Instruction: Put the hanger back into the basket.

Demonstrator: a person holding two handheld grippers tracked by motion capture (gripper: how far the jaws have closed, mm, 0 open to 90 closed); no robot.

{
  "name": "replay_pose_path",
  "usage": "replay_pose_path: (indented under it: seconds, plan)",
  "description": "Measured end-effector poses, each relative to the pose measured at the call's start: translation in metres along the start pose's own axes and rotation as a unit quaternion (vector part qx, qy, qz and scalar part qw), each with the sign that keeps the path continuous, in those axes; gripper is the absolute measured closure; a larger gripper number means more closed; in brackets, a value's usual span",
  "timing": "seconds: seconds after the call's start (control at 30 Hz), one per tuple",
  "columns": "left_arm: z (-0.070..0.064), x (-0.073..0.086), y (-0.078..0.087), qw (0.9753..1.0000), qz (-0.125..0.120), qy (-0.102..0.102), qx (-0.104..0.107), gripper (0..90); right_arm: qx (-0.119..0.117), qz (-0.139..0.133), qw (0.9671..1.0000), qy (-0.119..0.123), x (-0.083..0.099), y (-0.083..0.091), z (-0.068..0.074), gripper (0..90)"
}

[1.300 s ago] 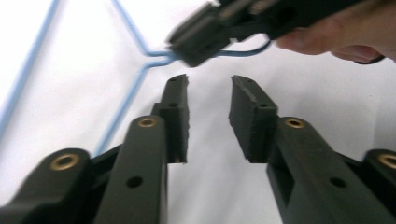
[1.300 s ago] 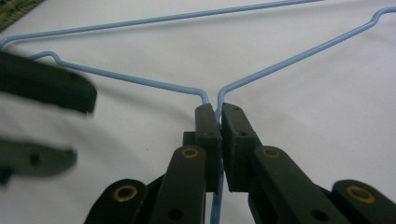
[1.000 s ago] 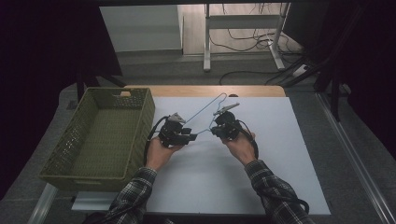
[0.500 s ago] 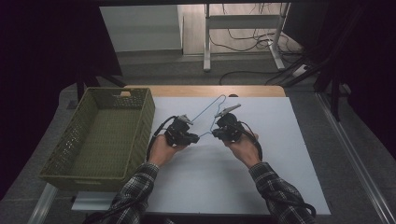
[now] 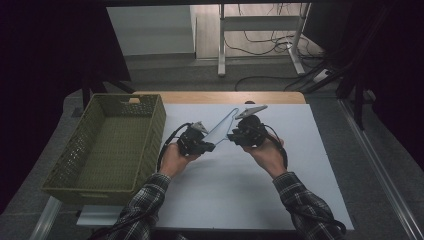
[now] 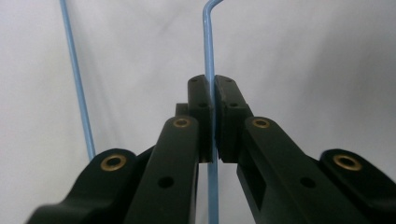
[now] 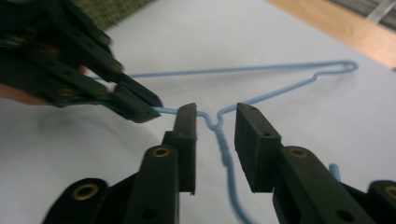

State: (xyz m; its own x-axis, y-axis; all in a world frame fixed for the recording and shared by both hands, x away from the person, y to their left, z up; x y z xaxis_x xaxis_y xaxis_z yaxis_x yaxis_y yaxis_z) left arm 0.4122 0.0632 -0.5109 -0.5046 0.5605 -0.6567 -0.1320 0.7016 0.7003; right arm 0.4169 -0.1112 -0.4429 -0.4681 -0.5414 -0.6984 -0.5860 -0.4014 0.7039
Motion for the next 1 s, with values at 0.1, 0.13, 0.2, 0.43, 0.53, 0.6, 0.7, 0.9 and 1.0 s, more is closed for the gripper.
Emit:
replay_pose_path:
  seconds: [0.1,0.13,0.2,0.43,0.53,0.6,0.7,0.9,1.0]
  plan:
    - [0.003,-0.002,0.004,0.9997,-0.008,0.019,0.009,87.1,-0.006,-0.016,0.9998,0.006,-0.006,0.018,0.002,63.9]
    - [0.004,-0.002,0.005,0.9996,-0.01,0.023,0.011,87.1,-0.012,-0.018,0.9998,0.006,-0.007,0.025,0.004,62.5]
    - [0.004,-0.002,0.006,0.9994,-0.014,0.026,0.015,87.1,-0.017,-0.021,0.9996,0.011,-0.004,0.034,0.006,61.0]
    - [0.003,-0.001,0.01,0.9987,-0.033,0.035,0.019,87.1,-0.02,-0.01,0.9997,0.008,0.028,0.039,0.004,57.6]
    - [0.002,0.0,0.012,0.9984,-0.038,0.037,0.022,87.1,-0.017,-0.008,0.9998,-0.003,0.041,0.034,-0.003,57.4]
    - [0.002,0.0,0.012,0.9982,-0.039,0.038,0.024,87.1,-0.015,-0.008,0.9998,-0.01,0.043,0.032,-0.005,57.5]
    - [0.001,0.001,0.013,0.9976,-0.046,0.04,0.035,87.1,-0.012,-0.035,0.999,-0.024,0.043,0.023,-0.013,58.0]
    - [-0.002,0.001,0.013,0.9966,-0.054,0.042,0.046,87.1,-0.018,-0.071,0.9968,-0.033,0.032,0.006,-0.013,59.4]
    - [-0.004,0.002,0.012,0.9965,-0.054,0.041,0.049,87.1,-0.02,-0.089,0.9953,-0.033,0.026,-0.001,-0.01,62.2]
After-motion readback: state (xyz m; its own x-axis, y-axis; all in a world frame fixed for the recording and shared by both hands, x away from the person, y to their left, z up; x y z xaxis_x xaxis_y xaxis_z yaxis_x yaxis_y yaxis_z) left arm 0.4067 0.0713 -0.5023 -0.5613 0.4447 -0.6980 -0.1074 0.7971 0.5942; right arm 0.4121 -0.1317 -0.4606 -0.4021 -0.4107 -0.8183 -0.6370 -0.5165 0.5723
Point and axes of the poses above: each handheld gripper's, and its own axes: y roughly backward along the jaws, x roughly out of its underside, z roughly to its left, the point moved 4 cm from there along -y, roughly forward along the jaws, and after that the axes turned 10 degrees about x, right-handed, at the moved point
